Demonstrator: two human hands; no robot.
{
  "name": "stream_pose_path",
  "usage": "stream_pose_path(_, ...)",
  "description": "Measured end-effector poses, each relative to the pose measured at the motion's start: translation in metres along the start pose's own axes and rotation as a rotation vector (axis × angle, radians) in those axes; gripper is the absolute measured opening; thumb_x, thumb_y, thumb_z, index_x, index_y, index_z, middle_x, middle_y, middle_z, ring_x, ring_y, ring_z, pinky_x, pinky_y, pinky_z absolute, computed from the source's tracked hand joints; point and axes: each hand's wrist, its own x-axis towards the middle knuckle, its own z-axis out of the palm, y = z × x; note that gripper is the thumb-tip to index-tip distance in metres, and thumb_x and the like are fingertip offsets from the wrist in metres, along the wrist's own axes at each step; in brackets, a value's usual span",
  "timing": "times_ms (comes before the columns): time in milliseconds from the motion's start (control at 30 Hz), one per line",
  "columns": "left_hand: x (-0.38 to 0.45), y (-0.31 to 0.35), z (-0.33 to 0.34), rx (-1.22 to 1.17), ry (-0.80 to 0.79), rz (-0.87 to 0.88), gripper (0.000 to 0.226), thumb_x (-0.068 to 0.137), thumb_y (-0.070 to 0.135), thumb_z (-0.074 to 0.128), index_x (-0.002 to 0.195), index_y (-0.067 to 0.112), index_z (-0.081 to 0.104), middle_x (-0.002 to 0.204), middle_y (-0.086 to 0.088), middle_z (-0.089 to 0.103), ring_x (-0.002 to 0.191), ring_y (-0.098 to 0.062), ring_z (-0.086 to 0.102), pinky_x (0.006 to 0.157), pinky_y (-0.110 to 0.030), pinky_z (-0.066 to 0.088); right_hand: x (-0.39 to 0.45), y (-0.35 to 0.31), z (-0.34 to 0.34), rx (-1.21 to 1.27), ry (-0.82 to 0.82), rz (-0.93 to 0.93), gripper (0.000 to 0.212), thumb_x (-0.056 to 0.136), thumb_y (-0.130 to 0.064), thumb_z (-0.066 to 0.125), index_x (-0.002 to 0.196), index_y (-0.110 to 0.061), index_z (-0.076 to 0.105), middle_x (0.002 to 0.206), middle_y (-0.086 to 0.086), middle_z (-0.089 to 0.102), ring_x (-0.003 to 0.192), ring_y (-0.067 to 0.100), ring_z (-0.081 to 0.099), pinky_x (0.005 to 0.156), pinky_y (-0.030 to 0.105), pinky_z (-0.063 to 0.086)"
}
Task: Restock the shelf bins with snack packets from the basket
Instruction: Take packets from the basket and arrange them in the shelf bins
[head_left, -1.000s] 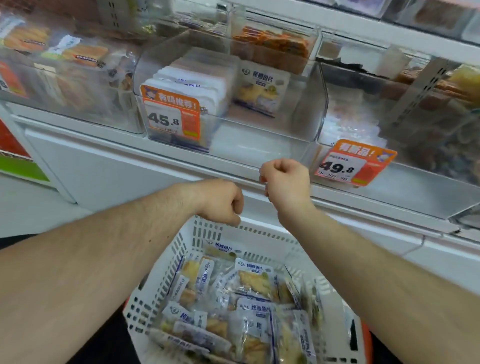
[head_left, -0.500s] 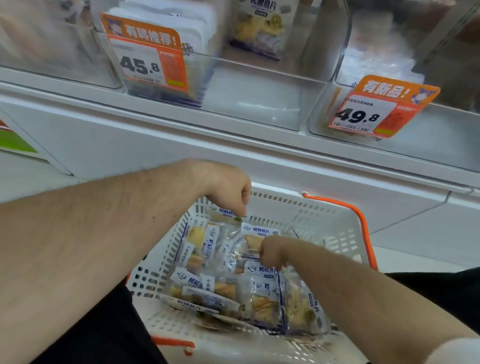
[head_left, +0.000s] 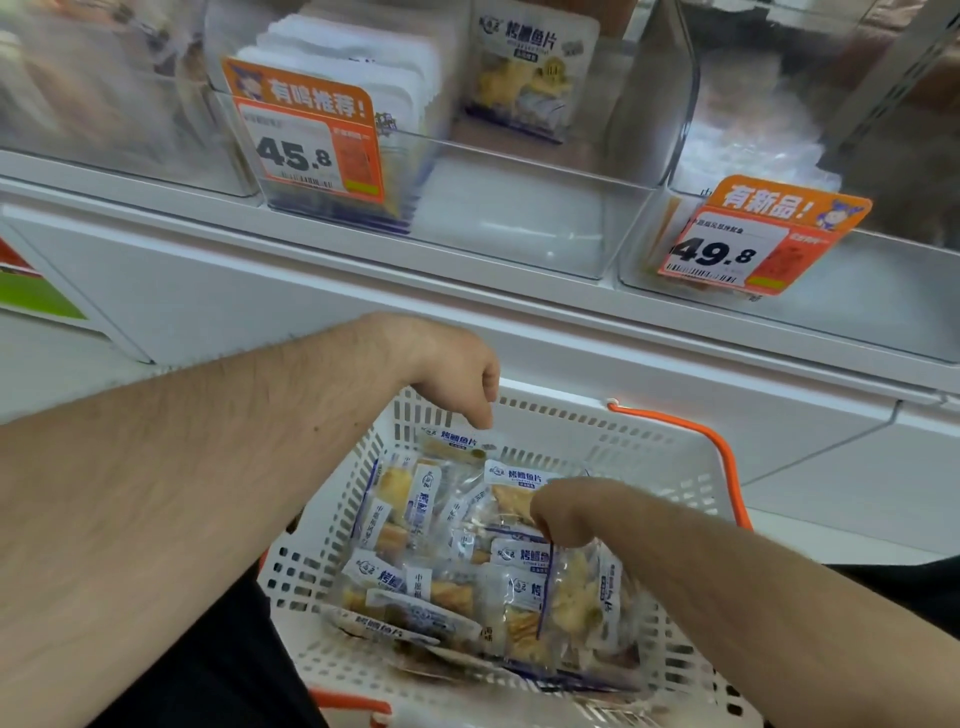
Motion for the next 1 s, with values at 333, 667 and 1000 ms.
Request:
stream_pose_path(333,-0.021,-0.025,-0.026,0.027,-0.073,-0.184,0.089,0.078,0.057,0.073,0.150,0.022,0.033,0.143,-0.002,0.051,0.122,-0.024,0.055,0.087,-0.034,0.047,-0.045,0.031,-0.062,1.533,0.336,-0.090,0.023,0.100,0.002,0.045,0.082,-0.011,0.053,0.083,0.009,0.065,0.051,0.016,0.048,0.054,0.028,0.041)
stream_pose_path(667,-0.040,-0.044,-0.035,-0.413,0.093,-0.131,0.045,0.083,0.035,0.078,0.121,0.022,0.058,0.117,-0.003,0.066,0.096,-0.015,0.070,0.083,-0.042,0.060,-0.062,-0.007,-0.078,2.627,0.315,-0.365,0.024,0.103,-0.011,0.042,0.086,-0.006,0.058,0.067,0.007,0.064,0.055,0.018,0.065,0.059,0.030,0.058)
stream_pose_path(1000,-0.043,-0.033,-0.035,-0.549,0.680,0.080,0.014,0.082,0.021,0.078,0.092,0.023,0.069,0.086,0.004,0.073,0.078,-0.016,0.068,0.074,-0.036,0.058,-0.094,-0.037,-0.115,2.301,0.461,-0.258,0.013,0.098,-0.007,0.051,0.099,-0.007,0.063,0.086,0.004,0.072,0.053,0.013,0.060,0.055,0.027,0.050)
